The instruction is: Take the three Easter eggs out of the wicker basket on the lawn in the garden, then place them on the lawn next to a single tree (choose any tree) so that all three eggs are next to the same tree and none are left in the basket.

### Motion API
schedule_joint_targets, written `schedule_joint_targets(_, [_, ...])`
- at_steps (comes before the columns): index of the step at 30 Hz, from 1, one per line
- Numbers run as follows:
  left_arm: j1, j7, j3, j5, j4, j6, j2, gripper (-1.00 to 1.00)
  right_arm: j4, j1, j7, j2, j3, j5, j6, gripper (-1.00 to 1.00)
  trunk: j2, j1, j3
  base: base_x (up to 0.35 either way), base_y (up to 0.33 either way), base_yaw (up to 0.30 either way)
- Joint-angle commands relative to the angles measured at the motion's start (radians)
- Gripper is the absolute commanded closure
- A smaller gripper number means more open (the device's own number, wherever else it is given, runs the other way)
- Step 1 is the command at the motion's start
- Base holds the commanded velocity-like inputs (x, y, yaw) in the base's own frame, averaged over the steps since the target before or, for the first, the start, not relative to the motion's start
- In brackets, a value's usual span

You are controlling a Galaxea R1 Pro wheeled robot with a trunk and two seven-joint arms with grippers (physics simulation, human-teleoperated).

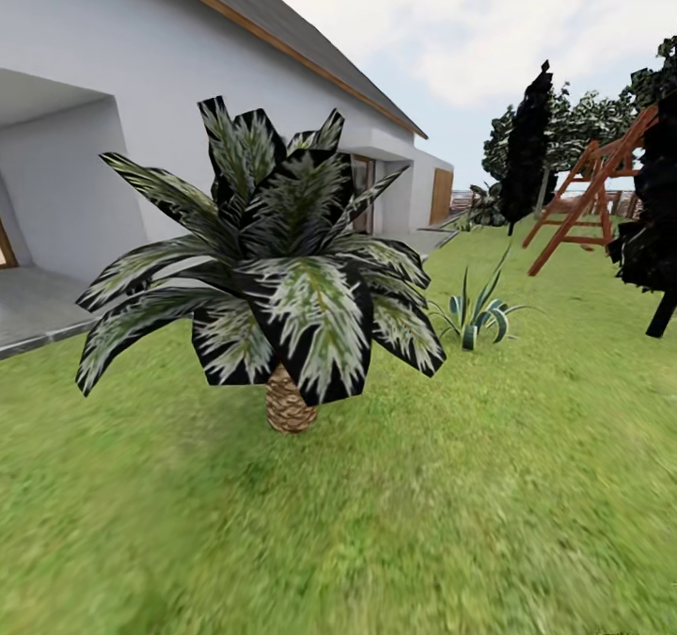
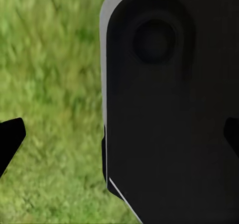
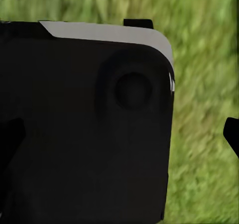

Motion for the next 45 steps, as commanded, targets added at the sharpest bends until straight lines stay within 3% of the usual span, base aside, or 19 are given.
schedule_joint_targets(1, [0.000,0.000,0.000,0.000,0.000,0.000,0.000,-1.00,0.002,-0.001,0.001,0.001,0.000,0.000,0.000,-1.00,0.000,0.001,-0.001,0.262,-0.001,-0.293])
schedule_joint_targets(45, [0.000,0.001,0.001,0.003,0.000,0.000,0.000,-1.00,0.001,-0.001,0.001,0.003,-0.002,-0.009,-0.001,-1.00,0.000,0.001,-0.001,0.011,0.000,-0.300])
